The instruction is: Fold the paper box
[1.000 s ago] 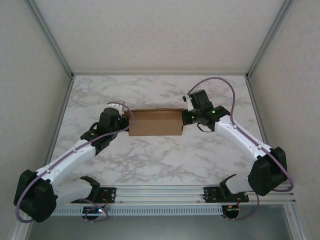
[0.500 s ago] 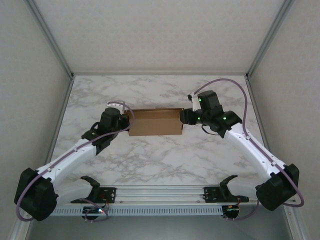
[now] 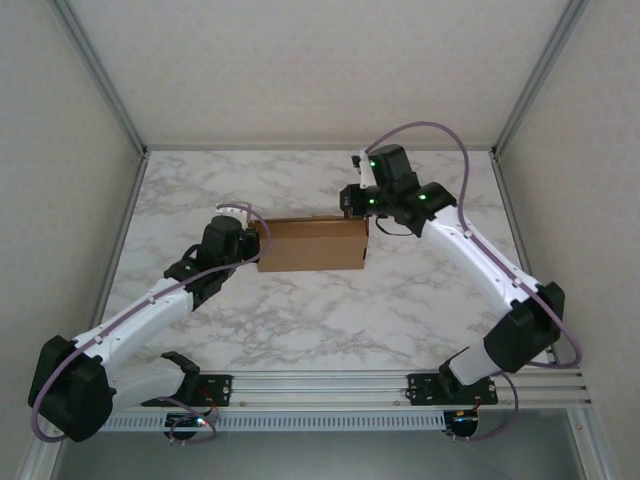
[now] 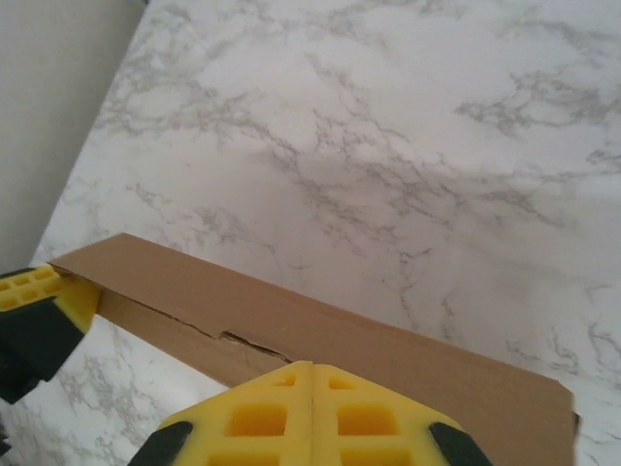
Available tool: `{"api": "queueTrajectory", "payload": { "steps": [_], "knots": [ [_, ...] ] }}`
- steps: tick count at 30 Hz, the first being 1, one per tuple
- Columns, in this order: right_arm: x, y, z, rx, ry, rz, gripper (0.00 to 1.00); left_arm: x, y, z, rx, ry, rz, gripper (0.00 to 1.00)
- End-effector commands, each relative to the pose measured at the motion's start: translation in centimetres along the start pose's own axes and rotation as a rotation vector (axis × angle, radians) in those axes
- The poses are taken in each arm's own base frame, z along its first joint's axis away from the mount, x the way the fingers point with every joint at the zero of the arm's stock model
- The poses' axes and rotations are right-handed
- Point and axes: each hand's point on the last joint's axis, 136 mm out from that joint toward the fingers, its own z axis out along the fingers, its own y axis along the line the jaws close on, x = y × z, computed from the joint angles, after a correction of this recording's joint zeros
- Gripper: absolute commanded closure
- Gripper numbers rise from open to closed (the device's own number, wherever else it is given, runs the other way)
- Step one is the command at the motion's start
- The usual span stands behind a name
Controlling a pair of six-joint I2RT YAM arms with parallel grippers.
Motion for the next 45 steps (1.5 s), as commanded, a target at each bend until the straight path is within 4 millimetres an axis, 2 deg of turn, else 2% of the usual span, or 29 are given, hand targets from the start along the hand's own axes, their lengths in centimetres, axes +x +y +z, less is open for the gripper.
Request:
{"api": "queueTrajectory", "payload": {
  "steps": [1, 5, 12, 19, 28, 31, 40, 45],
  "knots": [
    [0.9, -0.8, 1.3, 0.051, 0.044, 0.031, 0.97, 6.1, 1.2, 0.1, -0.039, 0.214, 0.069, 1.00],
    [2.5, -1.4, 2.8, 0.057, 0.082, 0.043, 0.99, 6.2, 1.2, 0.1, -0.041, 0.219, 0.064, 1.00],
    [5.5, -1.4, 3.5, 0.049, 0.130, 0.036, 1.00, 5.8, 1.0, -0.1, -0.033, 0.207, 0.054, 1.00],
    [7.5, -2.4, 4.3, 0.077, 0.172, 0.045, 1.00, 5.0, 0.7, -0.7, -0.007, 0.174, 0.052, 0.92],
    [7.8, -2.8, 4.5, 0.091, 0.169, 0.084, 1.00, 2.1, -0.3, -3.2, 0.060, 0.085, 0.043, 0.64],
    [8.0, -3.0, 4.7, 0.099, 0.174, 0.093, 0.99, 1.2, -1.0, -4.0, 0.101, 0.064, 0.019, 0.63],
    [9.1, -4.7, 5.2, 0.168, 0.168, 0.116, 0.98, 0.2, -2.3, -6.2, 0.206, 0.023, -0.045, 0.62],
    [10.0, -4.9, 5.7, 0.179, 0.183, 0.115, 0.98, 0.8, -3.2, -7.4, 0.287, 0.014, -0.083, 0.62]
  ]
}}
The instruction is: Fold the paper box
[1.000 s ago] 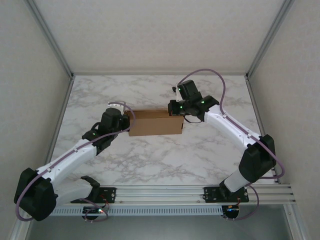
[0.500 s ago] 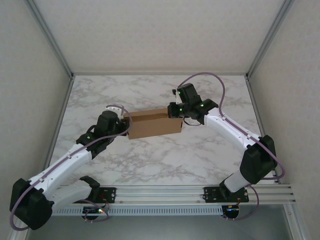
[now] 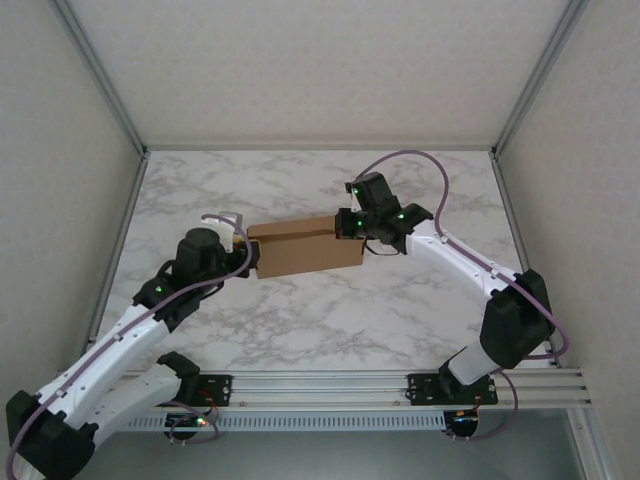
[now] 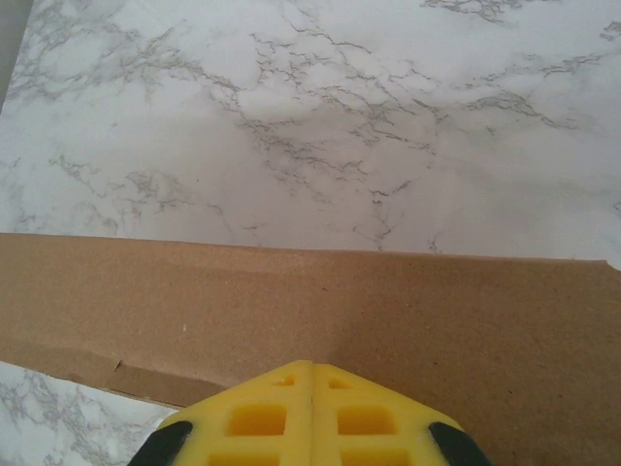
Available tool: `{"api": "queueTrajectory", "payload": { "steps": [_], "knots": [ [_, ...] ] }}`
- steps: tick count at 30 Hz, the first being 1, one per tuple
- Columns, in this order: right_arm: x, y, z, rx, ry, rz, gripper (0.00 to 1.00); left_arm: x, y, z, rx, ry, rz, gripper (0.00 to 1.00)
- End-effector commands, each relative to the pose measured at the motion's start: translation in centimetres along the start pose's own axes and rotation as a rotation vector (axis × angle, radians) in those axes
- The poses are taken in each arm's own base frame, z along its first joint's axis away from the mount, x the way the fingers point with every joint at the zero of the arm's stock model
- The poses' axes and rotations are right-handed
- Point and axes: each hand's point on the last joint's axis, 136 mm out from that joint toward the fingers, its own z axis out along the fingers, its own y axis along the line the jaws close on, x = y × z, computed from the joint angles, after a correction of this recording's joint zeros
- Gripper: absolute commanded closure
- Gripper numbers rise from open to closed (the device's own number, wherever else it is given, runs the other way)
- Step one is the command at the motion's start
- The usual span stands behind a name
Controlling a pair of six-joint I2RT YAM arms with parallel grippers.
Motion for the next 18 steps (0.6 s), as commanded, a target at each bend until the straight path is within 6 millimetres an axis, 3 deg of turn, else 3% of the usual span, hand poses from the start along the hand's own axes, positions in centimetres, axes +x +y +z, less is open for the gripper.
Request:
{"api": "queueTrajectory", "payload": {
  "steps": [1, 3, 8, 13, 18],
  "knots": [
    [4.4, -2.8, 1.4, 0.111, 0.127, 0.023, 0.98, 1.4, -1.4, -0.7, 0.096, 0.025, -0.044, 0.62],
    [4.5, -2.8, 1.5, 0.112, 0.127, 0.025, 0.98, 0.9, -1.5, -1.2, 0.108, -0.002, -0.073, 0.63],
    [4.9, -2.7, 1.3, 0.113, 0.129, 0.018, 0.98, -2.5, -1.5, -2.2, 0.085, -0.086, -0.152, 0.68],
    [5.3, -2.7, 1.1, 0.115, 0.138, 0.003, 0.98, -3.8, -2.6, 0.4, 0.116, -0.008, -0.212, 0.92],
    [5.4, -2.7, 1.1, 0.120, 0.147, -0.004, 0.98, -4.5, -2.6, 2.5, 0.140, 0.002, -0.267, 0.97]
  ]
}}
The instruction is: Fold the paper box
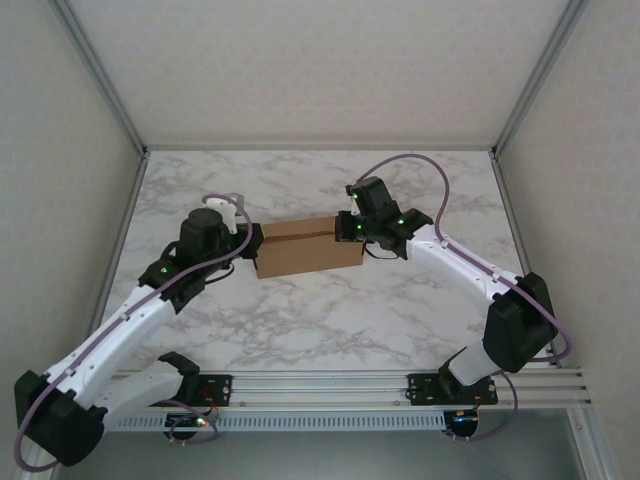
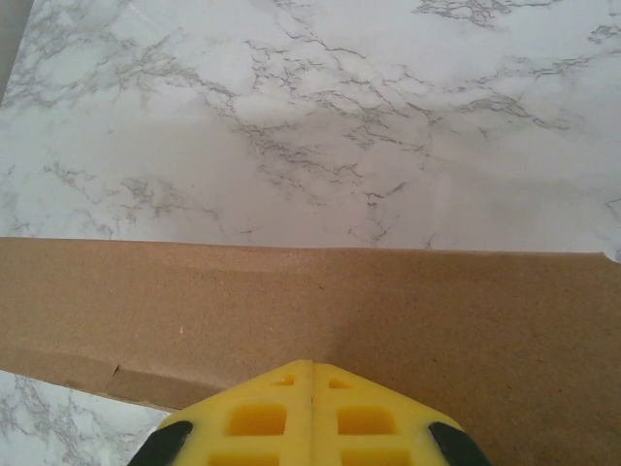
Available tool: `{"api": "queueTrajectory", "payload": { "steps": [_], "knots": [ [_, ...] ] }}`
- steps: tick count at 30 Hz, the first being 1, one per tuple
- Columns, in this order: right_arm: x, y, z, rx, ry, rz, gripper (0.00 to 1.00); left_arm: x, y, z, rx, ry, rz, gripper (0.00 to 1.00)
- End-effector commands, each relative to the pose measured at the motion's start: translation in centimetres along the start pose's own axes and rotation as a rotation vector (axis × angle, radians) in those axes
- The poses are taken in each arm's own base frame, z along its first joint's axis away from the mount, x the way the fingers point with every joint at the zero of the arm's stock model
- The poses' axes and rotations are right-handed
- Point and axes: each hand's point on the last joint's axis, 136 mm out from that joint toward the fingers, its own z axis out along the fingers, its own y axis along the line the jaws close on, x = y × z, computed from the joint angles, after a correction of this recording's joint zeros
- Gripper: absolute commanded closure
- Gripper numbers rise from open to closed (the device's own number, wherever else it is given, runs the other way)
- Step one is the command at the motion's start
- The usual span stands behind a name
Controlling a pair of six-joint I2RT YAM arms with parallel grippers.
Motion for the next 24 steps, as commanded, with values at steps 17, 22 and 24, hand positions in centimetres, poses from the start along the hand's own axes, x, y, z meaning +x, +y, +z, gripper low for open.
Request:
{"api": "queueTrajectory", "payload": {
  "steps": [17, 22, 24],
  "knots": [
    [5.9, -3.2, 1.6, 0.124, 0.181, -0.005, 0.97, 4.5, 4.6, 2.1, -0.010, 0.049, -0.194, 1.00],
    [5.8, -3.3, 1.3, 0.126, 0.176, -0.007, 0.97, 6.2, 6.4, 2.3, -0.081, 0.076, -0.230, 1.00],
    [5.3, -2.9, 0.8, 0.116, 0.167, -0.022, 0.96, 6.9, 6.8, 2.4, -0.093, 0.093, -0.239, 1.00]
  ]
}}
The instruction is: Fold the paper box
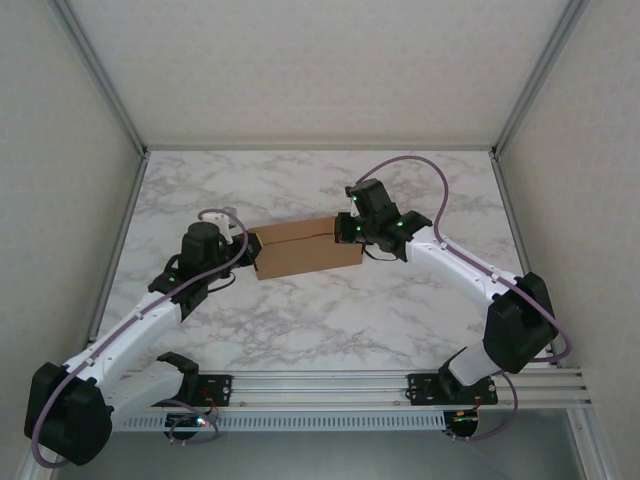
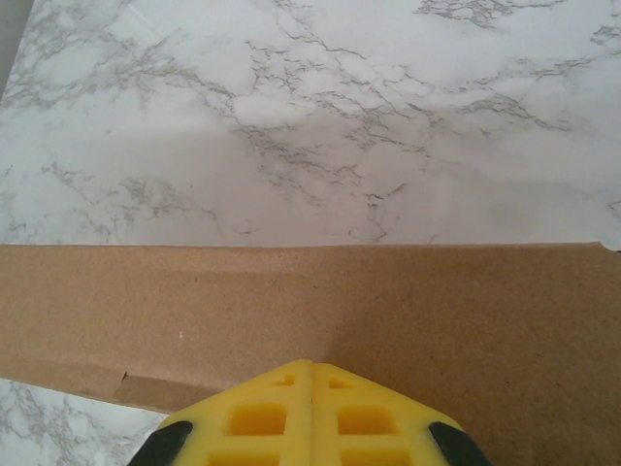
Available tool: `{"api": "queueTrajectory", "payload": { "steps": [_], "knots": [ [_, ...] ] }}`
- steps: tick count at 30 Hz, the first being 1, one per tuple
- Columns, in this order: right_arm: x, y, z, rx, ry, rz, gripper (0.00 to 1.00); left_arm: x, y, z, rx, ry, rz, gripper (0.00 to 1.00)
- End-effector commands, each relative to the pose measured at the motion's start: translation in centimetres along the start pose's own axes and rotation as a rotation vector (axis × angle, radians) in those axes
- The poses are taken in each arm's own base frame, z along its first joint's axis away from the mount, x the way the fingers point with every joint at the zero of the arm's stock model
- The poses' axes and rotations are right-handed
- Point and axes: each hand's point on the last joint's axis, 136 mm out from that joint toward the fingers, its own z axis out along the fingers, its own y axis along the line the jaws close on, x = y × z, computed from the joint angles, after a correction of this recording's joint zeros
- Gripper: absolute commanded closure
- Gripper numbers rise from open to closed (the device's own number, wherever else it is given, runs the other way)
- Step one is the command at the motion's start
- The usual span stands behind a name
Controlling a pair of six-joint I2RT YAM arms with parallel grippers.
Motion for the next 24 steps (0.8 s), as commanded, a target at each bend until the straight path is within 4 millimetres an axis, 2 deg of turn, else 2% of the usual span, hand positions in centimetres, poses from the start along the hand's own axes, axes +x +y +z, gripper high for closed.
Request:
{"api": "queueTrajectory", "payload": {
  "steps": [1, 6, 11, 16, 24],
  "knots": [
    [4.6, -2.5, 0.2, 0.107, 0.167, -0.023, 0.95, 2.9, 3.5, 0.4, -0.118, 0.082, -0.051, 1.00],
    [1.1, -1.0, -2.8, 0.043, 0.084, -0.028, 0.91, 3.2, 4.1, 0.5, -0.145, 0.099, -0.039, 1.00],
    [-1.7, -2.2, -4.9, 0.037, 0.028, 0.008, 0.90, 3.0, 4.1, 0.4, -0.150, 0.100, -0.028, 1.00],
    [-2.0, -4.4, -4.7, 0.067, 0.036, 0.044, 0.90, 2.8, 4.0, 0.4, -0.152, 0.103, -0.019, 1.00],
    [-1.4, -5.5, -3.3, 0.081, 0.067, 0.055, 0.91, 2.5, 3.7, 0.3, -0.150, 0.106, 0.002, 1.00]
  ]
}}
